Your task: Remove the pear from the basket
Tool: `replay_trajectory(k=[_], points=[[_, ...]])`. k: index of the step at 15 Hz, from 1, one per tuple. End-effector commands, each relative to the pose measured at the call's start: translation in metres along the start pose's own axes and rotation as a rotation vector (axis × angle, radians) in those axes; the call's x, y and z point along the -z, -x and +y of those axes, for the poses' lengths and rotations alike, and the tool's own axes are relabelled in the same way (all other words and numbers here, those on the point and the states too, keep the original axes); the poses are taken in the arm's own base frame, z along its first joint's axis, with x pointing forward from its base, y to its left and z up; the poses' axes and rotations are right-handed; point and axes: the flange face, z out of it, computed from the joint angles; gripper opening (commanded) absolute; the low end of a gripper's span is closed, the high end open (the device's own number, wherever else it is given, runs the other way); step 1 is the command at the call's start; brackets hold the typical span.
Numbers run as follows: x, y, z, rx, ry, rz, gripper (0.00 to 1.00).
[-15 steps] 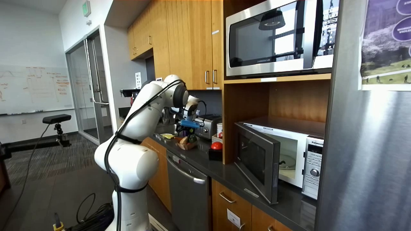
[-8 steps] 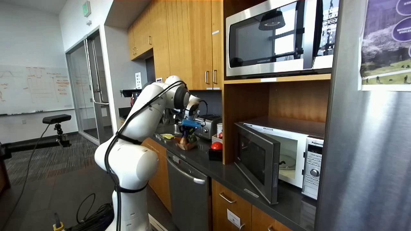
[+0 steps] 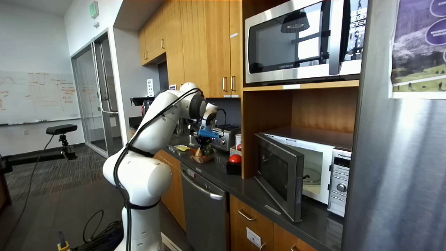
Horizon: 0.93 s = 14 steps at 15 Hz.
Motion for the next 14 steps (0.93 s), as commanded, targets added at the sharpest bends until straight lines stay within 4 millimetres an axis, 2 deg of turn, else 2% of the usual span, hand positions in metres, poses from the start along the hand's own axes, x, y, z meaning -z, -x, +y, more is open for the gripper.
replay_trajectory(k=[1, 2, 4, 11, 12, 14], points=[[0.0014, -0.0040, 0.0023, 0.008, -0.021, 0.007, 0.26], [0.0008, -0.0041, 0.0023, 0.008, -0.021, 0.006, 0.27], [0.0005, -0.0046, 0.0019, 0.010, -0.022, 0.006, 0.36], [0.0082, -0.0097, -0.0006, 0.024, -0.007, 0.023, 0.84], [0.0078, -0.0101, -0.0001, 0.026, -0.009, 0.022, 0.42], [0.0063, -0.0102, 0.0001, 0.030, -0.011, 0.021, 0.45]])
